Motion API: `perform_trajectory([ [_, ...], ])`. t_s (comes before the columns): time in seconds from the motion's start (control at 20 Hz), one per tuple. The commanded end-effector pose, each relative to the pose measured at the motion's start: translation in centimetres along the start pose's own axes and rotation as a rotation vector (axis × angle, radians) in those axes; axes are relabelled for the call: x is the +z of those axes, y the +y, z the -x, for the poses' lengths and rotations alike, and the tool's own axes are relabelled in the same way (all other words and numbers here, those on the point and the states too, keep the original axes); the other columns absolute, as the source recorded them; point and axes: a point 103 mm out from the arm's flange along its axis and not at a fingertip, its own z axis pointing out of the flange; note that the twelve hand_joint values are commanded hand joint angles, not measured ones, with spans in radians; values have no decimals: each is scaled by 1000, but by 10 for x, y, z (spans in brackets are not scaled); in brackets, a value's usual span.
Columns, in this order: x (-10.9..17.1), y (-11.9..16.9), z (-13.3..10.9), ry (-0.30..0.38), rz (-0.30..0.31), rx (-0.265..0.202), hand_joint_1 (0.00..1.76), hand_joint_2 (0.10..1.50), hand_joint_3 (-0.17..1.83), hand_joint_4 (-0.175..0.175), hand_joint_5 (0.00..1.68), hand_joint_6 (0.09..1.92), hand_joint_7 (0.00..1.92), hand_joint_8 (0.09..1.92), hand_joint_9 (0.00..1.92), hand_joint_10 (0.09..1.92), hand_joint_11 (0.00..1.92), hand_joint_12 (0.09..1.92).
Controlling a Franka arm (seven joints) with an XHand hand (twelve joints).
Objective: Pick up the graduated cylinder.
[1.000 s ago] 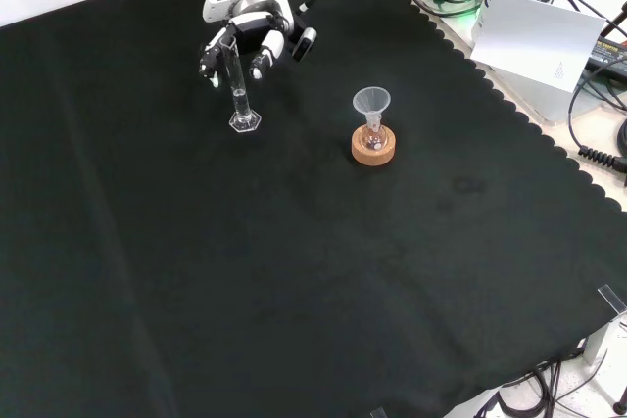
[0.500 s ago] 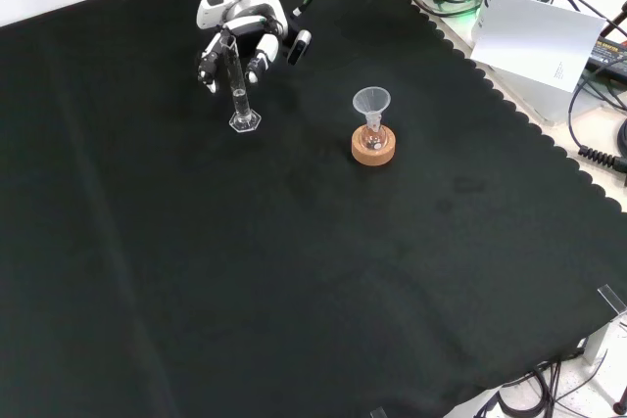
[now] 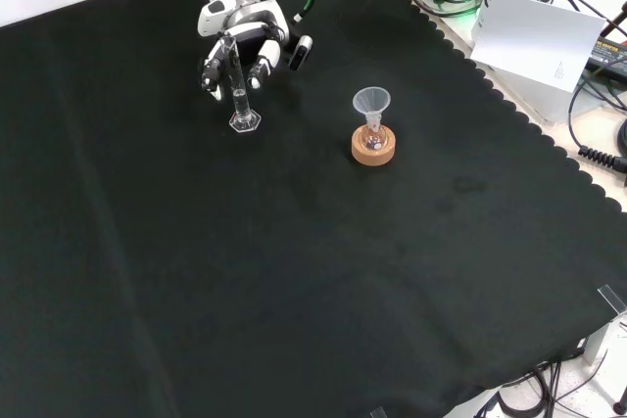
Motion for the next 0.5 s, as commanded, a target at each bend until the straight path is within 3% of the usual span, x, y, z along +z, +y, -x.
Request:
perform_trajectory([
  [0.05, -2, -2, -1, 14, 9, -7, 1156, 1027, -175, -35, 581, 374, 553, 568, 840, 395, 487, 1218],
  [0.5, 0, -1, 0, 27, 7, -9, 1189, 1060, -175, -28, 601, 554, 588, 568, 886, 370, 565, 1186],
])
